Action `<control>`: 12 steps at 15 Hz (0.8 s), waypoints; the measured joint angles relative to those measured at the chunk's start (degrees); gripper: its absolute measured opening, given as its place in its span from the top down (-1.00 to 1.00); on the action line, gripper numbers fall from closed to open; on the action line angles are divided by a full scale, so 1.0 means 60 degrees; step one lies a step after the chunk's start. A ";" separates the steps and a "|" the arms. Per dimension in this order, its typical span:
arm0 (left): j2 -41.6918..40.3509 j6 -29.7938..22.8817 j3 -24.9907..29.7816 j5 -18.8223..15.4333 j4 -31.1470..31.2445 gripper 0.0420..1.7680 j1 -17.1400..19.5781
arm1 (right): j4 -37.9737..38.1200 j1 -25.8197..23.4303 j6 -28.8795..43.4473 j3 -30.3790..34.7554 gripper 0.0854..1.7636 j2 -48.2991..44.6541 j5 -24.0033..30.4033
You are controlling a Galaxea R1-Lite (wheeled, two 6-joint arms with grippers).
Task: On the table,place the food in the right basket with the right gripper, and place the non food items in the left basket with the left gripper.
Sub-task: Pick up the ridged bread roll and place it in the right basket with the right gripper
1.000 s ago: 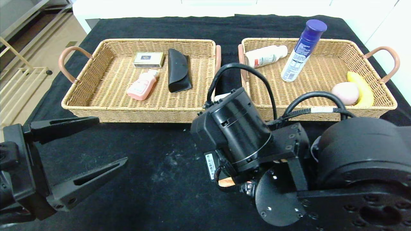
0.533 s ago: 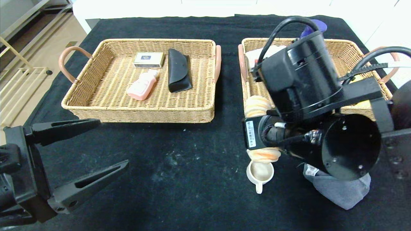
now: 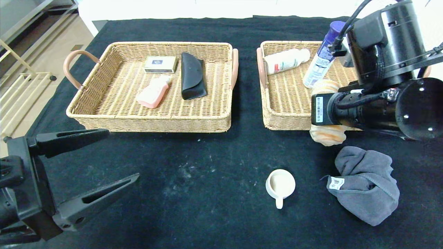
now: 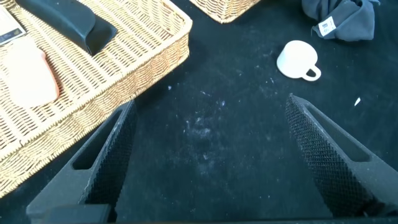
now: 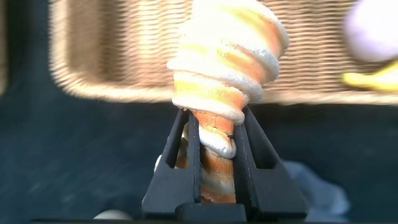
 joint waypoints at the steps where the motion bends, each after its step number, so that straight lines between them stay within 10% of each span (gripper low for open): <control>1: 0.0006 0.0000 0.0000 0.0004 0.0010 -0.94 0.0000 | -0.0004 -0.0207 -0.0037 0.0004 0.63 -0.0026 0.0000; 12: 0.0069 0.0014 0.0008 -0.0014 0.0065 -0.94 -0.0012 | -0.0065 -0.2826 -0.0713 -0.1650 0.63 0.0388 0.0817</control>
